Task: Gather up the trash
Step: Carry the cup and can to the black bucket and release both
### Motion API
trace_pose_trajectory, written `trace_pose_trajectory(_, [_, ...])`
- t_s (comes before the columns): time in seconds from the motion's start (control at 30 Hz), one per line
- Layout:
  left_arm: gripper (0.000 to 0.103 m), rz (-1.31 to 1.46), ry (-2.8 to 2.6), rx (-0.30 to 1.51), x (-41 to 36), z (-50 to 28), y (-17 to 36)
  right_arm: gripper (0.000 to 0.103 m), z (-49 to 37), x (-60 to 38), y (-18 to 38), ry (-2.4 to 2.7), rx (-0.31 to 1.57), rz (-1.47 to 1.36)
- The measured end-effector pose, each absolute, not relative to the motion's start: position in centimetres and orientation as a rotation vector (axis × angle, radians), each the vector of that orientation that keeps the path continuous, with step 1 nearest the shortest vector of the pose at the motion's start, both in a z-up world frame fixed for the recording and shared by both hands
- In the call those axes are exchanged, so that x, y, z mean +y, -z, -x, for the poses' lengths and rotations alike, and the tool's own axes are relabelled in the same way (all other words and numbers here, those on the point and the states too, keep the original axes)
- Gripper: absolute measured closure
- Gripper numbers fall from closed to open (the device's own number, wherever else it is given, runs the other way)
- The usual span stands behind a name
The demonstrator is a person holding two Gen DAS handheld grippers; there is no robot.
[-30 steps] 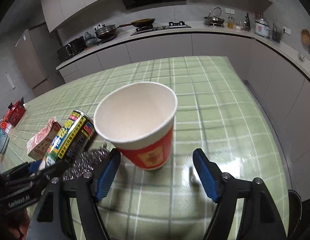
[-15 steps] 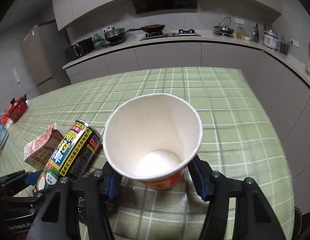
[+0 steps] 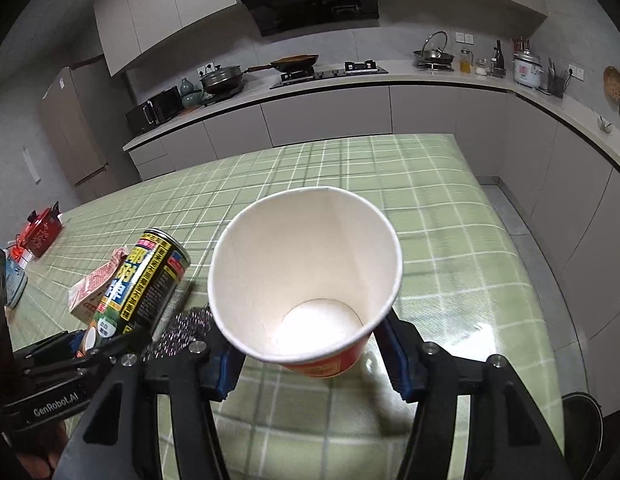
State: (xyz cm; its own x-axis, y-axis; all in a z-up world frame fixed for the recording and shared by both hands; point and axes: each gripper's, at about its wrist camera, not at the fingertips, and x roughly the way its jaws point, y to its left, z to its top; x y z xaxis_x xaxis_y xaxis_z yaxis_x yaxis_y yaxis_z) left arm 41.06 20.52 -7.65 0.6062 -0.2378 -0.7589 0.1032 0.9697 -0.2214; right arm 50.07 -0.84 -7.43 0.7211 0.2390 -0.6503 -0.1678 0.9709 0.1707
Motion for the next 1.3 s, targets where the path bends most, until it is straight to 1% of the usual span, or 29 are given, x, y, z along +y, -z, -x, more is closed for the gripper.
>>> trace_pose_trajectory(0.37, [0.050, 0.164, 0.132, 0.808, 18.3, -36.6, 5.1, 0.042, -46.1, -5.2, 6.1, -0.273, 0.728, -0.126])
trace_pose_trajectory(0.67, [0.050, 0.156, 0.165, 0.786, 12.6, -32.6, 3.9, 0.042, -41.9, -11.6, 5.3, -0.292, 0.722, -0.130])
trace_pose_trajectory(0.9, [0.050, 0.114, 0.373, 0.812, 5.8, -31.6, 4.8, 0.043, -36.5, -19.9, 6.1, -0.111, 0.729, -0.196])
trace_pose_trajectory(1.13, [0.050, 0.057, 0.535, 0.878, -4.4, -29.7, 5.9, 0.043, -32.2, -30.7, 10.4, 0.040, 0.800, -0.307])
trace_pose_trajectory(1.3, [0.050, 0.079, 0.557, 0.929, -12.0, -28.7, 7.6, 0.043, -31.3, -36.9, 12.8, 0.038, 0.848, -0.288])
